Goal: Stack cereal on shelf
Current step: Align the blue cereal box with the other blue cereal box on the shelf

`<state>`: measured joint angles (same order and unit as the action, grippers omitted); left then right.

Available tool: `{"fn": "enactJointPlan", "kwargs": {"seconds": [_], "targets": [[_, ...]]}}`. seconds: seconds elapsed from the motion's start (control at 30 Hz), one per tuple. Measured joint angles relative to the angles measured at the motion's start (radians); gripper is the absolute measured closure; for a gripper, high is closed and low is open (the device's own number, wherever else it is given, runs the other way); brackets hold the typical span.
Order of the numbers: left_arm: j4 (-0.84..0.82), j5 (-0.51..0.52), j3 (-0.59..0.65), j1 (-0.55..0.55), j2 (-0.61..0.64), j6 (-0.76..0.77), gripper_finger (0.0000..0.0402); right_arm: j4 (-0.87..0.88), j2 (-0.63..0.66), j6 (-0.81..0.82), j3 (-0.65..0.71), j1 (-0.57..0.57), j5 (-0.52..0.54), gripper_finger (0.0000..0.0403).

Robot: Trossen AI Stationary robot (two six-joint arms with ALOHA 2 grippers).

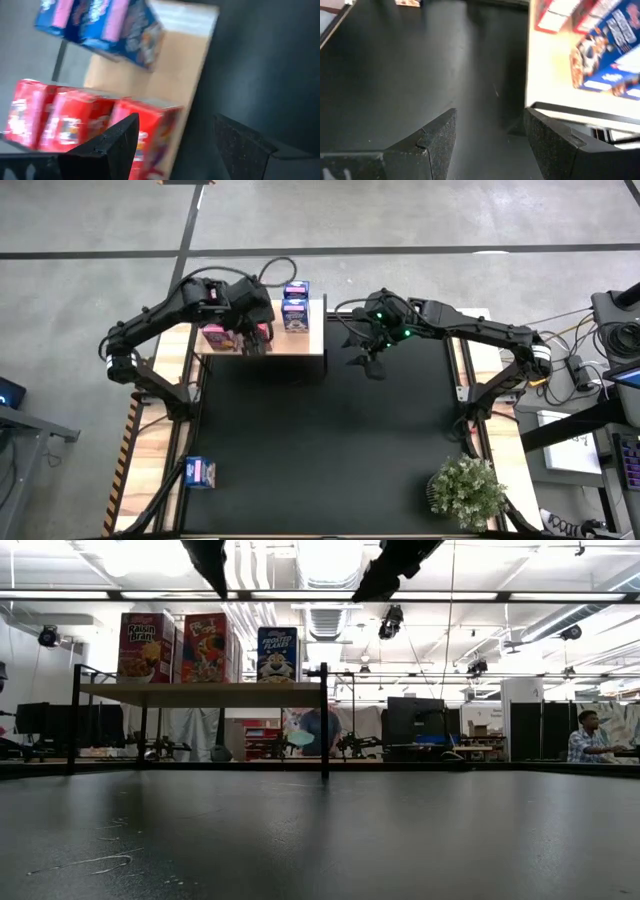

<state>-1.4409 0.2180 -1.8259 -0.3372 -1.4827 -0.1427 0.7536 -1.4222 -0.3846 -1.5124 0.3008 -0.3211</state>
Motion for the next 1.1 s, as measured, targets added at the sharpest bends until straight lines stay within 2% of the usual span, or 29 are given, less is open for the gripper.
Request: {"fn": "enactJointPlan", "kwargs": {"seconds": [0.27, 0.5, 0.7, 0.9, 1.1], "targets": [[-0.014, -0.001, 0.007, 0.264, 0.041, 0.352, 0.0168, -0.202, 0.098, 0.004, 0.174, -0.08, 0.009, 0.0184], [-0.026, 0.006, 0.008, 0.588, 0.039, 0.867, 0.0168, -0.427, 0.202, 0.047, 0.369, -0.124, 0.011, 0.0184], [-0.033, 0.057, 0.009, 0.837, -0.007, 1.309, 0.0168, -0.549, 0.231, 0.061, 0.461, -0.158, 0.01, 0.0184], [-0.136, 0.082, 0.01, 1.004, -0.074, 1.724, 0.0168, -0.592, 0.231, 0.059, 0.488, -0.193, 0.009, 0.0184], [-0.128, 0.066, 0.085, 1.11, -0.118, 2.006, 0.0167, -0.604, 0.231, 0.061, 0.497, -0.225, 0.009, 0.0184]]}}
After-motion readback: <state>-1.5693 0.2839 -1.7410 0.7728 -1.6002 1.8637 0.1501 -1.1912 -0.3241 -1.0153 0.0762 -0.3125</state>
